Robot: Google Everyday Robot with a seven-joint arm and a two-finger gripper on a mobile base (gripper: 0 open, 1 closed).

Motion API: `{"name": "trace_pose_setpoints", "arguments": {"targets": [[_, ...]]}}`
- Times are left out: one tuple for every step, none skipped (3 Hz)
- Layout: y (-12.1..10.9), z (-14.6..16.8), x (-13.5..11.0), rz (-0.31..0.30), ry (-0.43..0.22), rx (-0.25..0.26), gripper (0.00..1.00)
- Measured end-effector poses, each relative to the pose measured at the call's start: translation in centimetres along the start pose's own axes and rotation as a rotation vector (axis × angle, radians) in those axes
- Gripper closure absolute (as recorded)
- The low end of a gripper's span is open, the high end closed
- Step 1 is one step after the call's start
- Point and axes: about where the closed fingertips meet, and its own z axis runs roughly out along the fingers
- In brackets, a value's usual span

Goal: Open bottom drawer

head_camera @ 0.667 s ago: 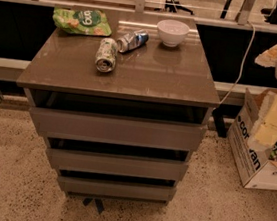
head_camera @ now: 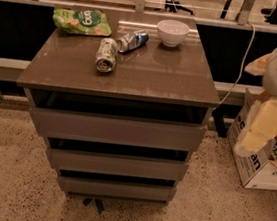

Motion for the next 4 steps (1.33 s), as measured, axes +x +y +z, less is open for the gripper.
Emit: {"name": "trace_pose_setpoints", "arguments": {"targets": [[4.1,5.9,-2.4,0.03,-0.139,-0.065,0.0],[7.2,8.8,-5.2,0.056,-0.23,-0.114,0.0],[7.5,9.1,-5.5,0.033,-0.216,-0.138,0.0],[9.9,14.1,-6.2,-0.003,-0.294,-0.23,0.0]]}}
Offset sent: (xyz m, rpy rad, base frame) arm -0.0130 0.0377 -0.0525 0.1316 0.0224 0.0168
